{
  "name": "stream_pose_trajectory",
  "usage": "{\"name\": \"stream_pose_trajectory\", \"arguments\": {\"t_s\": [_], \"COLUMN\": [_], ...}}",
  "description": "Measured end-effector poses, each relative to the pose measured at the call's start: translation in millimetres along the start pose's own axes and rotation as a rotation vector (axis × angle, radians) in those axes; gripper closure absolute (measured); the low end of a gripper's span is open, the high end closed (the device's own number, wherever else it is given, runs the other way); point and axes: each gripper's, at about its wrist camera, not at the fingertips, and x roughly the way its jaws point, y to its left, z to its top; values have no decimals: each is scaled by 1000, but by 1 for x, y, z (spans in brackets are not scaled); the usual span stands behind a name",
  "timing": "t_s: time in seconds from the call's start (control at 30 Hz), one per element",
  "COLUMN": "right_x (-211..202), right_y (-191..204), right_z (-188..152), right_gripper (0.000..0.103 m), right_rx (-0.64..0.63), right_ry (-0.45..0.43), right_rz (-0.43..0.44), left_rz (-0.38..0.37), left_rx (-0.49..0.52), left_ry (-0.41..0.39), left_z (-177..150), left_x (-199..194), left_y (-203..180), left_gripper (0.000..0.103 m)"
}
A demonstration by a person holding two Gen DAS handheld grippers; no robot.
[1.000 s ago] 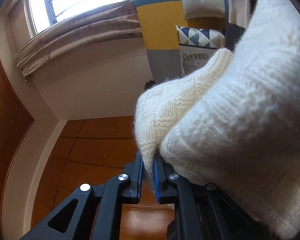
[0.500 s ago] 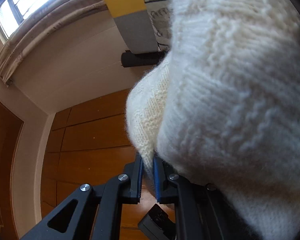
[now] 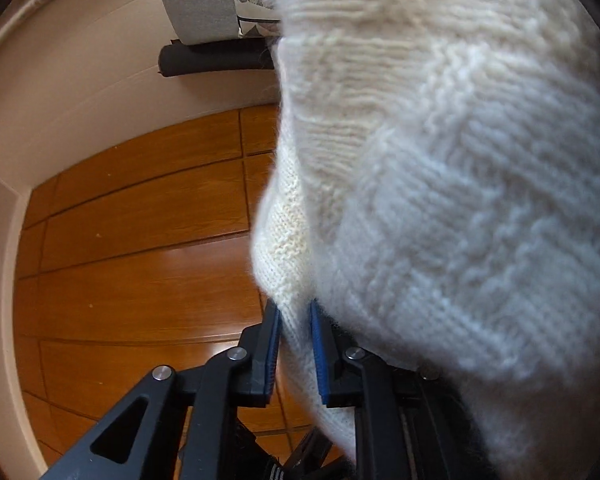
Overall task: Fold clothes
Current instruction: 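Lay the sweater flat on the table and open the right tool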
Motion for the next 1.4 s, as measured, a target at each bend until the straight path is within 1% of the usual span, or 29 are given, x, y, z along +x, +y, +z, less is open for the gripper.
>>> {"name": "stream_pose_trajectory", "arguments": {"t_s": [0.07,0.13,0.23,0.27,0.33,0.37,0.47,0.5,0.57,0.6,0.73,0.8,0.87,0.9,0.93,1.0,1.13,1.17,1.27,1.3,1.37,1.4], "right_x": [-4,-15,-46,-59,-93,-111,-169,-190,-228,-244,-293,-307,-314,-315,-313,-305,-286,-281,-271,-265,-254,-249], "right_y": [5,19,50,61,79,84,74,68,48,42,33,21,14,12,12,12,12,11,9,9,8,8], "right_z": [-1,-4,-19,-26,-42,-51,-77,-85,-92,-95,-99,-92,-91,-91,-92,-93,-80,-77,-71,-73,-77,-79], "right_gripper": [81,76,75,74,74,74,74,74,74,74,72,71,71,71,71,71,71,70,70,71,84,85], "right_rx": [-20,-83,-287,-364,-529,-586,-623,-620,-558,-536,-516,-491,-468,-457,-448,-441,-473,-480,-494,-502,-517,-525], "right_ry": [11,27,27,13,-58,-100,-256,-303,-377,-411,-535,-550,-532,-524,-518,-512,-496,-489,-455,-435,-396,-376], "right_rz": [-50,-136,-260,-309,-437,-500,-682,-717,-698,-705,-826,-818,-749,-743,-748,-792,-830,-843,-837,-831,-818,-812], "left_rz": [-9,-21,-38,-44,-52,-41,-36,-42,-45,-39,-8,-9,-23,-25,-31,-42,-75,-76,-77,-71,-46,-31], "left_rx": [6,20,46,54,72,82,87,84,81,81,79,73,71,70,66,56,29,31,54,70,106,117], "left_ry": [-3,-24,-46,-51,-58,-57,-54,-53,-59,-69,-119,-136,-118,-105,-102,-96,-99,-106,-133,-142,-159,-160], "left_z": [-7,-15,-24,-25,-29,-34,-43,-44,-50,-53,-64,-71,-77,-82,-83,-86,-96,-93,-48,-39,-27,-18], "left_x": [-1,-5,-8,-8,-8,-8,-9,-10,-12,-14,-25,-28,-26,-24,-23,-21,-17,-13,8,18,29,38], "left_y": [-3,-7,-19,-24,-35,-39,-46,-48,-50,-50,-52,-53,-55,-56,-57,-58,-57,-57,-65,-71,-76,-75], "left_gripper": [21,21,21,21,21,21,21,21,21,21,21,21,21,21,21,21,21,21,21,21,21,21]}}
